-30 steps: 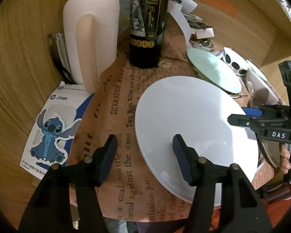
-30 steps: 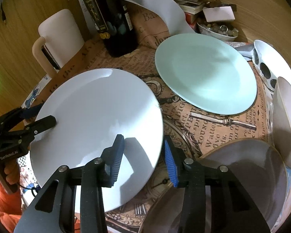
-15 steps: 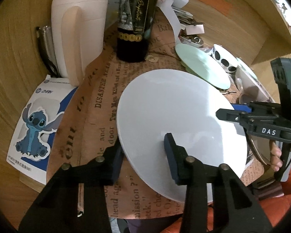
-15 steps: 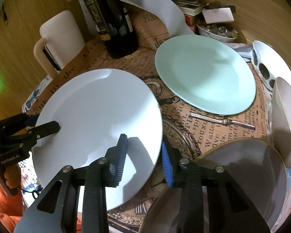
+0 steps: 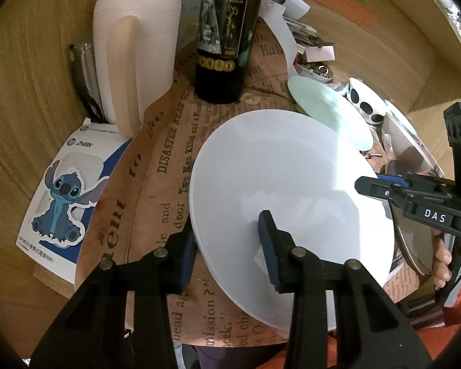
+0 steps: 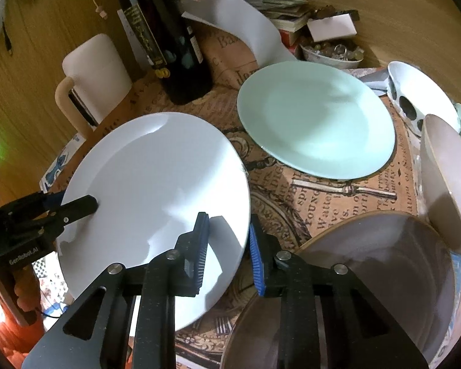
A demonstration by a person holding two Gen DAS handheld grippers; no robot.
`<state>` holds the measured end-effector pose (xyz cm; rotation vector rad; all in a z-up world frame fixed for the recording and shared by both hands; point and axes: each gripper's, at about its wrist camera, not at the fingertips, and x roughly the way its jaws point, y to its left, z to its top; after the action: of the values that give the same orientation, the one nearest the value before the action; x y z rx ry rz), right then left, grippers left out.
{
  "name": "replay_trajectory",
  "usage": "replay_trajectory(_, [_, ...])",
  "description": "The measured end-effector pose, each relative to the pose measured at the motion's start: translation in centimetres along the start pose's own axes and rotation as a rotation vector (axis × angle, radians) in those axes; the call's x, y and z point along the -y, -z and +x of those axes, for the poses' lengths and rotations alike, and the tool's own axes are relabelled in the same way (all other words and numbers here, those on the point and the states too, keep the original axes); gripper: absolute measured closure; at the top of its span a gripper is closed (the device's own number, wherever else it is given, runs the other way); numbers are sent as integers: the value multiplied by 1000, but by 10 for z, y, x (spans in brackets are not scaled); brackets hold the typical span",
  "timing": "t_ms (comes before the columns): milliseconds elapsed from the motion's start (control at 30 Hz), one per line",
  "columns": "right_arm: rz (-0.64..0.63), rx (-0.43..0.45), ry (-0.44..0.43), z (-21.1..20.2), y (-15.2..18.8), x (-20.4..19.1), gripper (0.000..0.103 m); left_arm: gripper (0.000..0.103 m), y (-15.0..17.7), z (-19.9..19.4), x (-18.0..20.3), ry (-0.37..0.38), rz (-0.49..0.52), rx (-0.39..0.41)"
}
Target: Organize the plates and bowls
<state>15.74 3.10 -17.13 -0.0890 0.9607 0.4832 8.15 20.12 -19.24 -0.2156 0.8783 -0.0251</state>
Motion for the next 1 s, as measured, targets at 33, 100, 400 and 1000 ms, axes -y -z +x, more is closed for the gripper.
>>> replay_trajectory(33, [2, 4, 0, -1, 0, 0, 80, 64, 0, -2, 2, -7, 5, 8])
replay_trajectory(100, [8, 19, 3, -4, -2, 2, 80, 64, -2, -5, 6, -19, 14, 24])
replay_trajectory(400, [46, 79, 19, -22, -5, 12, 80, 64, -15, -6, 17, -4, 26, 53])
replay_trajectory(1000, [109, 176, 49, -67, 11, 48, 80, 64, -38, -16, 64, 57, 88, 94])
